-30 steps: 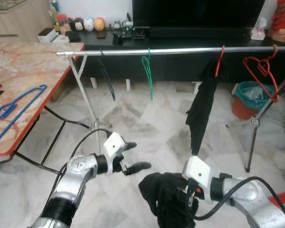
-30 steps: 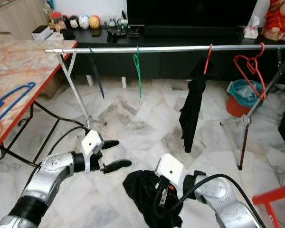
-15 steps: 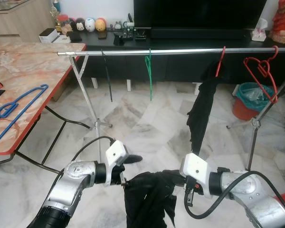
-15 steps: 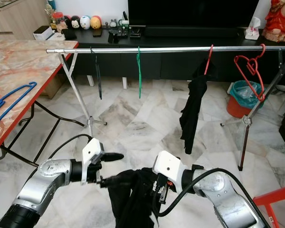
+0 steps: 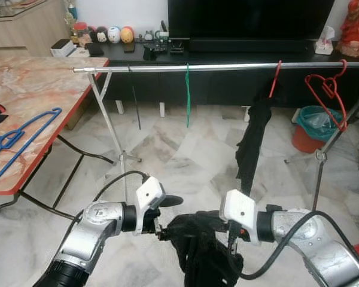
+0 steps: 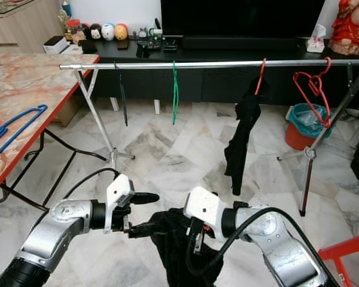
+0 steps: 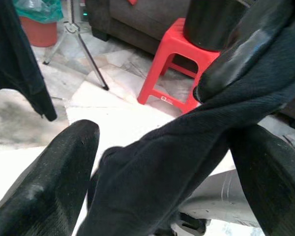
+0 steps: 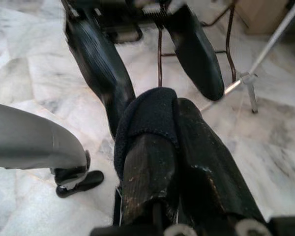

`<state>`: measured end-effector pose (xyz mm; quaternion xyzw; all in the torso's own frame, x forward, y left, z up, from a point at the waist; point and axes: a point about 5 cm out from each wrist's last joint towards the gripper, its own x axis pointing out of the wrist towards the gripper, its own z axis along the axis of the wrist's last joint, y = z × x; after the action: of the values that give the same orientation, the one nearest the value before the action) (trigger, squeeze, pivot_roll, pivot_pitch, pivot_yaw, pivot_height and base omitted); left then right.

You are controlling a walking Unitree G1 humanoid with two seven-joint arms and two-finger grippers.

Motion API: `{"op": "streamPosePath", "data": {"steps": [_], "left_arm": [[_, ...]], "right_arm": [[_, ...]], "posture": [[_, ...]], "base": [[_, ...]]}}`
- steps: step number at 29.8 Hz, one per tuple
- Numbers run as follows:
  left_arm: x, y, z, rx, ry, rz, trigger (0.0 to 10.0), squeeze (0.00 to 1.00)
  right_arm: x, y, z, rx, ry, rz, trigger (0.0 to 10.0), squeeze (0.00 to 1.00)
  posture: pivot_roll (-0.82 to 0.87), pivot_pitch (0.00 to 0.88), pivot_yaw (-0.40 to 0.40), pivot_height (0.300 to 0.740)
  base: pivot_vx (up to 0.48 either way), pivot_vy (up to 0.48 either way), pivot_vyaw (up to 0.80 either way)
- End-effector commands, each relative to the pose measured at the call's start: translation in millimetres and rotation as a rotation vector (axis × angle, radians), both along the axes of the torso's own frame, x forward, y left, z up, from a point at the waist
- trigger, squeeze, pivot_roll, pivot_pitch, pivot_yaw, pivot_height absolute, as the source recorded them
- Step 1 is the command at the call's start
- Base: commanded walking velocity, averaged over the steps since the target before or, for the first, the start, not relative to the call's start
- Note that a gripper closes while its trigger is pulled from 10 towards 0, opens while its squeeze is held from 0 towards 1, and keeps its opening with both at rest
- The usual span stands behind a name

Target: Hang hanger

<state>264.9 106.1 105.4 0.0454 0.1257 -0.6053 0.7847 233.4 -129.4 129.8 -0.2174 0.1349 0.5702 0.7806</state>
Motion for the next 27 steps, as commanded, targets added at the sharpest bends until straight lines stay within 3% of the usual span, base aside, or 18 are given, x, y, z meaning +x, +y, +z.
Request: {"op": "streamPosePath", "data": {"steps": [1, 27], "left_arm": [[0.6, -2.5, 3.2, 0.019, -0.007, -0.017, 10.0, 0.0], [-11.5, -3.1, 5.8, 0.0, 0.069, -0.108, 10.0, 0.0]], "right_arm": [[-5.3, 9.9, 11.7, 0.039, -0.027, 0.068, 10.0, 0.0], [9.4, 29.3, 31.7, 0.079, -0.119, 0.109, 10.0, 0.0]], "posture": [[0.02, 0.006, 0.018, 0.74], [0.03, 0.02, 0.024, 0.74]], "base": [[0.0, 0.0, 0.0], [0.0, 0.0, 0.0]]}}
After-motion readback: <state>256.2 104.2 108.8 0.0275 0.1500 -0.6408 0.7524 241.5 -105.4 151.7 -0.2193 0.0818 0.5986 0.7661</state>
